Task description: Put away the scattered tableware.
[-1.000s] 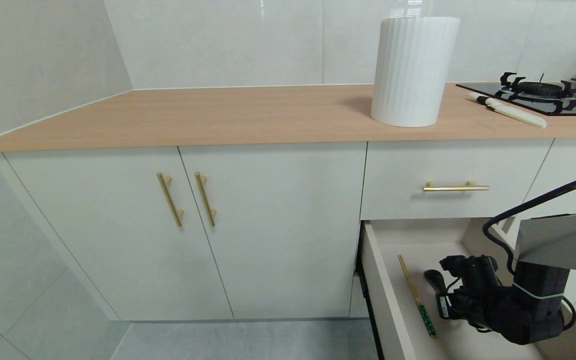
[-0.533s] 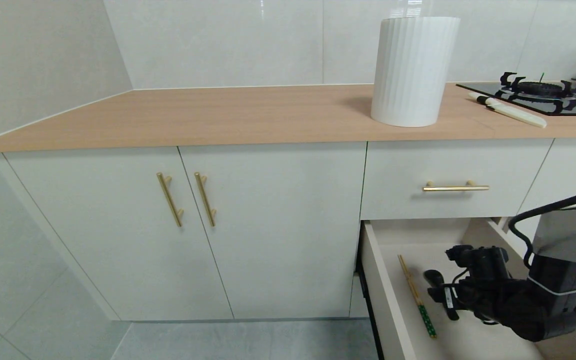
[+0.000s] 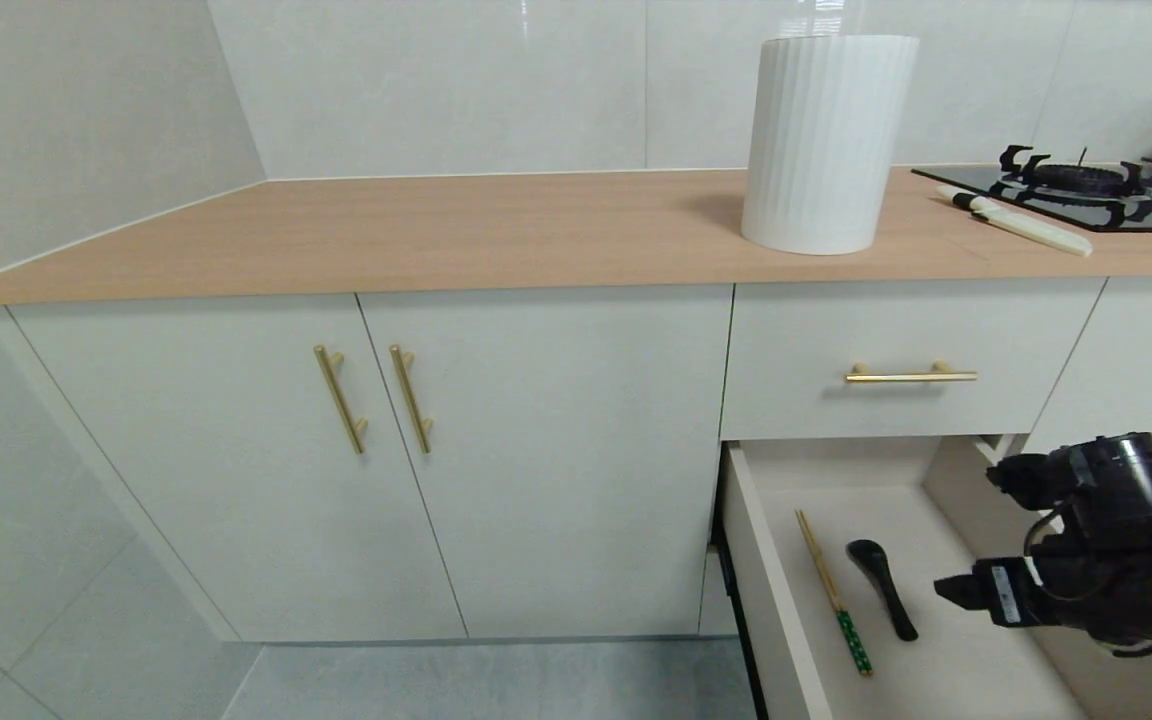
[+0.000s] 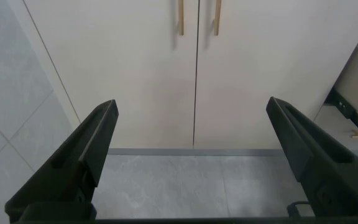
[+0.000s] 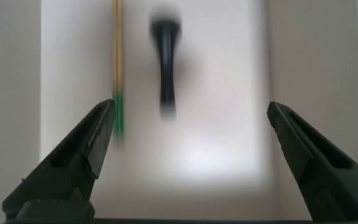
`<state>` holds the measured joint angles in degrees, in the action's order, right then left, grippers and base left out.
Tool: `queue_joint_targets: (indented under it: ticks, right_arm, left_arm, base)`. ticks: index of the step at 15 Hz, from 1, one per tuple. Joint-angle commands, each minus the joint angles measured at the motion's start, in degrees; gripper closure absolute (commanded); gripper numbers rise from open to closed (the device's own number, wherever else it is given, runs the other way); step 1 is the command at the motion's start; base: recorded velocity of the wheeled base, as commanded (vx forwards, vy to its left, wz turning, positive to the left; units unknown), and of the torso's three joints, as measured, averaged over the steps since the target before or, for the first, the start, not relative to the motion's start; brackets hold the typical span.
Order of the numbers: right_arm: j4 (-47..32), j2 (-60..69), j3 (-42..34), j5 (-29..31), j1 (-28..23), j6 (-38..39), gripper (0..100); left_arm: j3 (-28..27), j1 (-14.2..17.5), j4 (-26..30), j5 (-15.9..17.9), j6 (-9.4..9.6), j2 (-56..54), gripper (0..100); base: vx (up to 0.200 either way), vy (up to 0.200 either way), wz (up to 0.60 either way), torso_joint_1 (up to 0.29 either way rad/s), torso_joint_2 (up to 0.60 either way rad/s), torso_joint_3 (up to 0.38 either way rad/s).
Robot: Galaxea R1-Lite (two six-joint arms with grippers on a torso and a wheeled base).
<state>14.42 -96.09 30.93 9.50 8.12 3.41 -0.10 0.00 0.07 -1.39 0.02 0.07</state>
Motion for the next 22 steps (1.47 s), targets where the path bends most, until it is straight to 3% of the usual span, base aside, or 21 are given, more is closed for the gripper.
queue_joint_targets:
  ticks: [1,2,6,14,17,22]
  right_arm:
    - [-18.6,16.3,8.0,-5.8,-0.2,0.0,0]
    - [-22.2,16.8,9.1,-6.9,-0.2,0.0,0]
    - [-22.5,15.8,8.8,-7.0,0.1,-0.1,0]
    - [-28.4,16.1,9.1,-6.9,0.6,-3.3,0]
    - [-36.7,13.2,10.0,-6.7,5.9,-3.3,0]
    - [-38.1,4.9,11.4,-5.3,7.3,-0.3,0]
  left_arm:
    - [0.0,0.0,0.0,0.0,0.42,0.0,0]
    - [0.0,0.0,0.0,0.0,0.77,0.0,0]
    - [0.0,0.0,0.0,0.0,0.33,0.0,0]
    - [0.0,0.0,0.0,0.0,0.15,0.0,0]
    - [0.0,0.0,0.0,0.0,0.15,0.0,0]
    - [0.0,0.0,0.0,0.0,0.15,0.0,0]
  base:
    - [0.000,0.000,0.00,0.000,0.00,0.000]
    - [0.000,0.000,0.00,0.000,0.00,0.000]
    - [0.000,0.000,0.00,0.000,0.00,0.000]
    - [-0.175,0.000,0.00,0.001,0.00,0.000]
    - [0.000,0.000,0.00,0.000,0.00,0.000]
    - [0.000,0.000,0.00,0.000,0.00,0.000]
